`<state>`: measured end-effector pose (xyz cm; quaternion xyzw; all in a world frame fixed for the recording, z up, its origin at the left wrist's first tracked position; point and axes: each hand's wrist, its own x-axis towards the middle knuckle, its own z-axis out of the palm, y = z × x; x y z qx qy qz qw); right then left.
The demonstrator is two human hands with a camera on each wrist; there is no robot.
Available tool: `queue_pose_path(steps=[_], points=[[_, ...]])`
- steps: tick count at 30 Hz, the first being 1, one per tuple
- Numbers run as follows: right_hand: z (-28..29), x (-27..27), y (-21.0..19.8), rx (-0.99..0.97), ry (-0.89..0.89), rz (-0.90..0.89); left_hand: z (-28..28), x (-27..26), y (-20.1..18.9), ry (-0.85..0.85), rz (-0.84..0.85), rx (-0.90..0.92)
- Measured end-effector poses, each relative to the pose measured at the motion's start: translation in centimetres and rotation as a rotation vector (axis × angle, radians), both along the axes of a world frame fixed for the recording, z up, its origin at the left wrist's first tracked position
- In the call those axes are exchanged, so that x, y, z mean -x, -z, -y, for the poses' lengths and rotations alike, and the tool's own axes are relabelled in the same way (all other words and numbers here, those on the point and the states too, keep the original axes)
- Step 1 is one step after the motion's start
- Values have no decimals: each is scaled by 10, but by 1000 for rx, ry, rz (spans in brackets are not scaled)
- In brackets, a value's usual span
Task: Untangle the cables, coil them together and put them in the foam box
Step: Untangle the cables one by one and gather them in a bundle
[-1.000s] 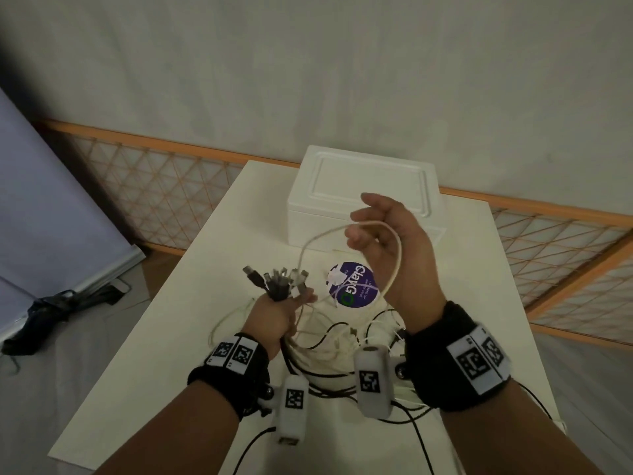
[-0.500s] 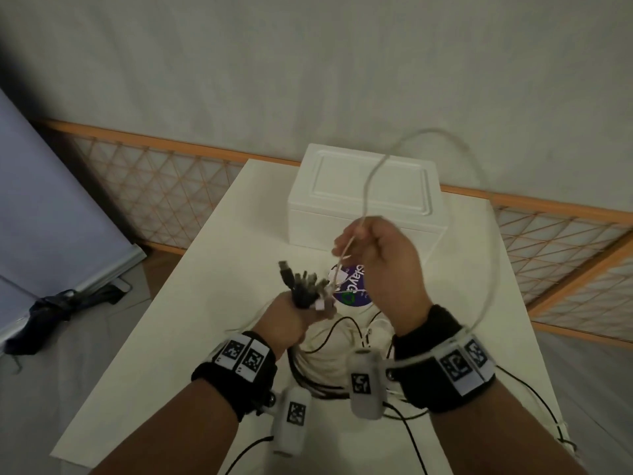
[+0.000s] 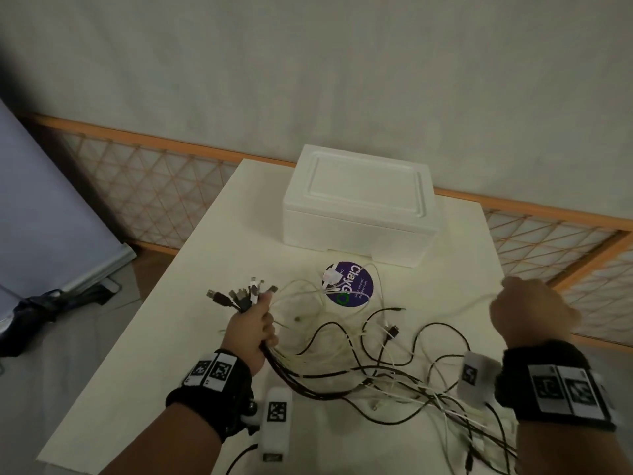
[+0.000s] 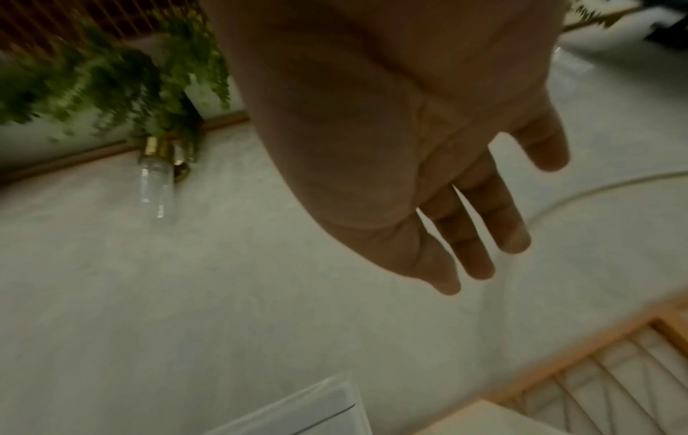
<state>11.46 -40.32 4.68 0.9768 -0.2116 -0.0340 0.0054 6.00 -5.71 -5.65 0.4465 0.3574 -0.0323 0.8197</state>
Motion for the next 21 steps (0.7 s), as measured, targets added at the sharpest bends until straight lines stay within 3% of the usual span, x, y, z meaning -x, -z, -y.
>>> queue_pose_path(steps=[2, 5, 7, 8, 9, 11, 15, 21], points=[[0, 8, -2, -60, 23, -7, 2, 5, -7, 1, 22, 27], [-50, 32, -14, -408, -405, 163, 17, 9, -25, 43, 118, 47], [-108, 58, -20, -715, -681, -16, 33, 11, -39, 80, 213, 78], [-136, 69, -15, -748, -789, -164, 40, 12, -45, 100, 265, 76], [-157, 76, -5, -706, -878, -263, 46, 13, -50, 116, 301, 60], [-176, 77, 22, -555, -927, -279, 50, 16, -61, 130, 358, 84], [-150, 65, 61, -184, -987, -306, 17, 19, -59, -23, 353, 223], [-90, 67, 70, -193, -916, -262, -35, 46, -13, -264, 175, 294]])
